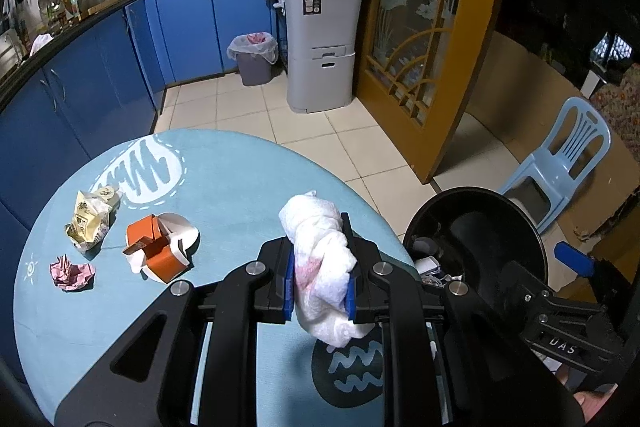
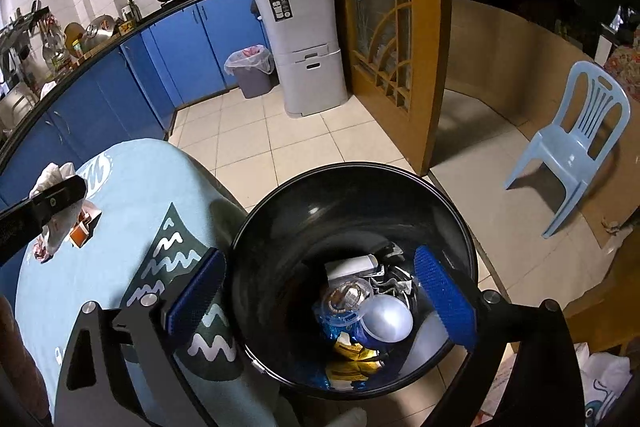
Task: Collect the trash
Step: 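Open the right tool to drop the clear lid into the bin, then lower the left tool over the bin and open it to drop the tissue, then move both open tools back over the table toward the pink tissue and orange box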
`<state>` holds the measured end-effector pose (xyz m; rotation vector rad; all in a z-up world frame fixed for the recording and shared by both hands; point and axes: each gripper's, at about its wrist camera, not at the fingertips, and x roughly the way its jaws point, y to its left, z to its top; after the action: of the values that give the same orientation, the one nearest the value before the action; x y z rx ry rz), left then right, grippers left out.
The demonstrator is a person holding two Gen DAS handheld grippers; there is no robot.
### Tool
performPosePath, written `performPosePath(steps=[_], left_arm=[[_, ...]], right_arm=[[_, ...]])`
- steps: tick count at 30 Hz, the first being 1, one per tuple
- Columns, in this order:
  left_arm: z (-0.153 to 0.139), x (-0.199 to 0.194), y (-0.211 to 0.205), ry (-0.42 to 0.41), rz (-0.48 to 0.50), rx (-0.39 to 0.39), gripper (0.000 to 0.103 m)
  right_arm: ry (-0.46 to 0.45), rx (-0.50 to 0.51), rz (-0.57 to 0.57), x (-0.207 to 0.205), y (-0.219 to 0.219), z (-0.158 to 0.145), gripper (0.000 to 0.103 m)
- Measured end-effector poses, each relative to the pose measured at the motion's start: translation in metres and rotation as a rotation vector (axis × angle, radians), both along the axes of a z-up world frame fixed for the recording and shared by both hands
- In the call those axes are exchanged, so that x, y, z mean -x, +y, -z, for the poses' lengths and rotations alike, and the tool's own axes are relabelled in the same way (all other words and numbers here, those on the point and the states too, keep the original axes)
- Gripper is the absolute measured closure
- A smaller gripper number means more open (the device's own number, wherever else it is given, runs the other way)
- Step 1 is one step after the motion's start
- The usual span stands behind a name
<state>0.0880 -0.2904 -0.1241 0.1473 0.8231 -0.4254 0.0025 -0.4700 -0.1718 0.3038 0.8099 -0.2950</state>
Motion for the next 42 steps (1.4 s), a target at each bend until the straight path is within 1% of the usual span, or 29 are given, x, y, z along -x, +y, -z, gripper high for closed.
performPosePath(steps=[6,11,16,17,20,22,23,25,26,27,28,29,32,35,39,42], left_arm=[[0.002,-0.001,-0.004,0.01,0.007,-0.006,0.084],[0.008,0.001,-0.019,0.036,0.048,-0.015,0.084],[0.009,0.006,-0.048,0.051,0.117,-0.015,0.083],[0.009,0.007,-0.053,0.056,0.129,-0.015,0.082],[0.012,0.01,-0.074,0.07,0.166,-0.019,0.081],[0.017,0.011,-0.089,0.09,0.195,-0.026,0.081],[0.02,0.012,-0.094,0.104,0.208,-0.026,0.079],[0.026,0.01,-0.103,0.139,0.226,-0.024,0.064],[0.027,0.009,-0.105,0.153,0.229,-0.014,0.028],[0.026,0.009,-0.105,0.147,0.221,0.004,0.005],[0.023,0.01,-0.103,0.127,0.211,0.034,0.005],[0.02,0.011,-0.102,0.114,0.213,0.045,0.005],[0.021,0.011,-0.104,0.091,0.198,-0.003,0.005],[0.023,0.007,-0.094,0.1,0.167,-0.006,0.005],[0.025,0.001,-0.068,0.08,0.077,-0.043,0.005],[0.022,-0.003,-0.038,0.018,-0.013,-0.1,0.004]], right_arm=[[0.002,-0.004,0.003,0.001,-0.002,0.002,0.01],[0.004,-0.008,0.02,0.003,-0.008,0.005,0.01],[0.011,-0.019,0.052,0.008,-0.019,0.009,0.01],[0.012,-0.02,0.055,0.009,-0.021,0.01,0.01],[0.016,-0.018,0.066,0.012,-0.027,0.011,0.01],[0.02,-0.021,0.072,0.014,-0.031,0.013,0.01],[0.022,-0.02,0.075,0.015,-0.033,0.014,0.01],[0.026,-0.022,0.083,0.018,-0.037,0.016,0.01],[0.028,-0.023,0.085,0.018,-0.037,0.017,0.01],[0.031,-0.023,0.089,0.019,-0.039,0.018,0.01],[0.032,-0.024,0.091,0.019,-0.041,0.018,0.01],[0.033,-0.024,0.093,0.02,-0.042,0.019,0.01],[0.036,-0.032,0.099,0.019,-0.044,0.02,0.01],[0.032,-0.035,0.088,0.017,-0.039,0.02,0.01],[0.015,-0.038,0.033,0.008,-0.018,0.016,0.01],[0.002,-0.032,-0.037,-0.005,0.009,0.01,0.01]])
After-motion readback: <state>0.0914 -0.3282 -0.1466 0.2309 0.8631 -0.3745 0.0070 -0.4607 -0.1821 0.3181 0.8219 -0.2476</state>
